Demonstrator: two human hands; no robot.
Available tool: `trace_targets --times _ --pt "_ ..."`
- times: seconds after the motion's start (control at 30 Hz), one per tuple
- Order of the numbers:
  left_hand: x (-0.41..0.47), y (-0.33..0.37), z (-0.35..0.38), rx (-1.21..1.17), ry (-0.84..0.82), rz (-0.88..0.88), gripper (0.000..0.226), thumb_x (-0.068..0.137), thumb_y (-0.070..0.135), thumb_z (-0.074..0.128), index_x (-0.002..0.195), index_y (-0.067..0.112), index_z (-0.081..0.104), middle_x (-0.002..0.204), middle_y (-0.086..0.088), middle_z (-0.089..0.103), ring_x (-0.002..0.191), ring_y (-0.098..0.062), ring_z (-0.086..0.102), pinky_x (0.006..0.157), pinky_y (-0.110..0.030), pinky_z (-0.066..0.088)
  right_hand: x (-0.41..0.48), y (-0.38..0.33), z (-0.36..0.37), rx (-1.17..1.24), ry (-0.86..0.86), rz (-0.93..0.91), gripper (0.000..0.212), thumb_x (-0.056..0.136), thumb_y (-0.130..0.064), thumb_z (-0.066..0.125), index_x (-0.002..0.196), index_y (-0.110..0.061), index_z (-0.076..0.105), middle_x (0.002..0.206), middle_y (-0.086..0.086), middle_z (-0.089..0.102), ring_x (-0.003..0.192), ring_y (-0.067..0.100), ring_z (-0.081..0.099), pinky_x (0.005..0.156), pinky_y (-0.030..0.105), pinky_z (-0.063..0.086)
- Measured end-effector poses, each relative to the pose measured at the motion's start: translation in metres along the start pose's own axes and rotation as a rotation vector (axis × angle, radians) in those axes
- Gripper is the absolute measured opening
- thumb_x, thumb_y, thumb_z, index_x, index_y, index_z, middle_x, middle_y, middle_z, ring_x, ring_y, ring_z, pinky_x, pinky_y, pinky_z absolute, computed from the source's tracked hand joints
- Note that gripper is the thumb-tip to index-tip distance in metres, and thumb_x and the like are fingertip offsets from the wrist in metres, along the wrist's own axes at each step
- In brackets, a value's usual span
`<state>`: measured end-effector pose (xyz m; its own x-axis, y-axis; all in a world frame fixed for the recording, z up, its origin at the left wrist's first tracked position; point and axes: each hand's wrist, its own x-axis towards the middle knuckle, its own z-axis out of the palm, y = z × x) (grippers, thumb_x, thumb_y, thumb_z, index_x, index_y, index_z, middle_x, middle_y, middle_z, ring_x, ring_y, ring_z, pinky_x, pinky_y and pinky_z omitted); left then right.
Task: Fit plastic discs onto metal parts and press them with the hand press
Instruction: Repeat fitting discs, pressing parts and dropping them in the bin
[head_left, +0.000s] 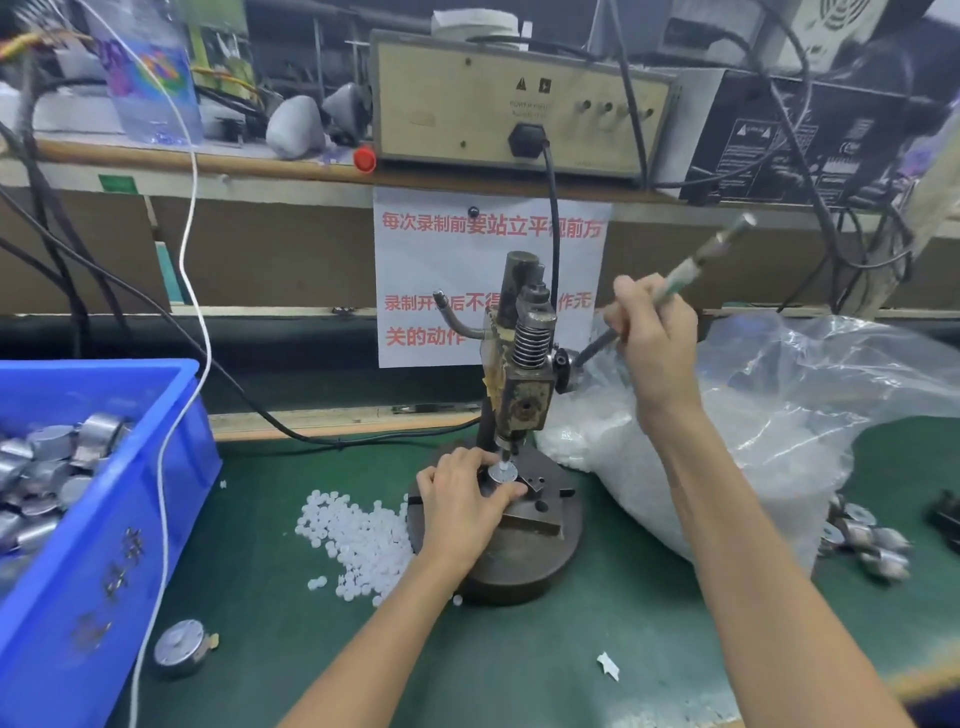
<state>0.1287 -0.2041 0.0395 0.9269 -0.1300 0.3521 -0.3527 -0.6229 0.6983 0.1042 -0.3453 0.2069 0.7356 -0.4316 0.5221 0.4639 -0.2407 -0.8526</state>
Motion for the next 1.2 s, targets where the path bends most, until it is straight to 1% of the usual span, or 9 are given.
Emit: trace_targets --times 0.23,0.53,0.63,0.73,0.8,0.93,1.07,1.13,1.2 --pt "-0.002 -0.002 0.002 -0.002 0.033 0.018 0.039 0.074 0.052 0.069 0.101 0.025 0.062 0.101 0.015 0.058 0.099 -0.006 0.049 0.08 -0.022 0.016 -0.041 0.013 0.007 0.183 0.096 -0.126 0.026 0.093 -0.017 0.038 0.068 -0.017 0.031 0.065 0.003 0.029 0.058 0.005 0.03 0.055 0.014 0.03" --pt "-0.004 0.001 0.001 0.025 0.054 0.039 0.037 0.076 0.051 0.068 0.102 0.026 0.061 0.104 0.015 0.059 0.101 -0.007 0.049 0.078 -0.022 0.016 -0.015 0.008 0.011 0.077 0.108 -0.093 0.029 0.098 -0.021 0.04 0.069 -0.019 0.036 0.06 -0.012 0.037 0.056 0.002 0.033 0.059 0.018 0.033" --pt "-0.007 0.002 -0.002 0.018 0.038 0.028 0.035 0.077 0.048 0.068 0.103 0.026 0.059 0.106 0.016 0.058 0.101 -0.007 0.049 0.08 -0.022 0.016 0.006 0.0 0.018 0.044 0.113 0.032 0.012 0.099 -0.013 0.043 0.098 -0.013 0.055 0.078 -0.008 0.054 0.063 0.001 0.044 0.063 0.018 0.039" --pt "-0.008 0.003 -0.005 0.003 0.023 0.011 0.035 0.077 0.045 0.069 0.106 0.027 0.059 0.107 0.016 0.059 0.103 -0.007 0.049 0.082 -0.023 0.018 -0.005 0.011 0.02 0.09 0.066 0.147 0.035 0.096 -0.003 0.046 0.13 -0.011 0.049 0.112 -0.005 0.058 0.092 0.007 0.059 0.071 0.017 0.051" --pt "-0.01 0.002 -0.006 -0.006 0.024 -0.001 0.036 0.077 0.041 0.071 0.107 0.027 0.059 0.106 0.015 0.061 0.103 -0.008 0.05 0.086 -0.024 0.02 -0.042 0.033 0.016 0.018 0.148 0.176 0.033 0.094 -0.003 0.051 0.122 -0.018 0.055 0.115 -0.007 0.06 0.105 0.017 0.06 0.087 0.03 0.051" --pt "-0.015 0.008 -0.007 -0.097 0.058 -0.05 0.039 0.073 0.033 0.077 0.106 0.02 0.06 0.103 0.007 0.063 0.104 -0.016 0.052 0.089 -0.026 0.026 -0.134 0.085 0.003 -0.121 0.172 0.334 0.024 0.09 -0.003 0.056 0.09 -0.026 0.061 0.09 -0.001 0.067 0.082 0.019 0.06 0.086 0.046 0.049" --pt "-0.045 0.013 -0.006 -0.051 0.118 0.054 0.037 0.067 0.03 0.081 0.096 0.016 0.061 0.122 0.005 0.054 0.126 -0.016 0.035 0.099 -0.027 0.018 -0.159 0.102 -0.012 -0.158 -0.023 0.402 0.02 0.091 -0.012 0.06 0.095 -0.031 0.064 0.088 -0.006 0.07 0.068 0.006 0.061 0.07 0.025 0.05" --pt "-0.073 0.018 0.0 -0.048 0.143 0.108 0.035 0.065 0.025 0.082 0.092 0.017 0.061 0.11 0.008 0.057 0.114 -0.014 0.038 0.089 -0.026 0.02 -0.156 0.098 -0.018 -0.15 -0.199 0.42 0.019 0.09 -0.016 0.062 0.096 -0.034 0.064 0.084 -0.009 0.071 0.069 0.001 0.063 0.068 0.018 0.048" --pt "-0.096 0.024 0.006 -0.117 0.113 0.084 0.03 0.068 0.018 0.079 0.089 0.021 0.058 0.093 0.013 0.056 0.098 -0.015 0.045 0.077 -0.025 0.021 -0.164 0.096 -0.022 -0.225 -0.334 0.411 0.019 0.089 -0.017 0.062 0.083 -0.035 0.066 0.074 -0.015 0.07 0.072 -0.001 0.062 0.071 0.02 0.047"
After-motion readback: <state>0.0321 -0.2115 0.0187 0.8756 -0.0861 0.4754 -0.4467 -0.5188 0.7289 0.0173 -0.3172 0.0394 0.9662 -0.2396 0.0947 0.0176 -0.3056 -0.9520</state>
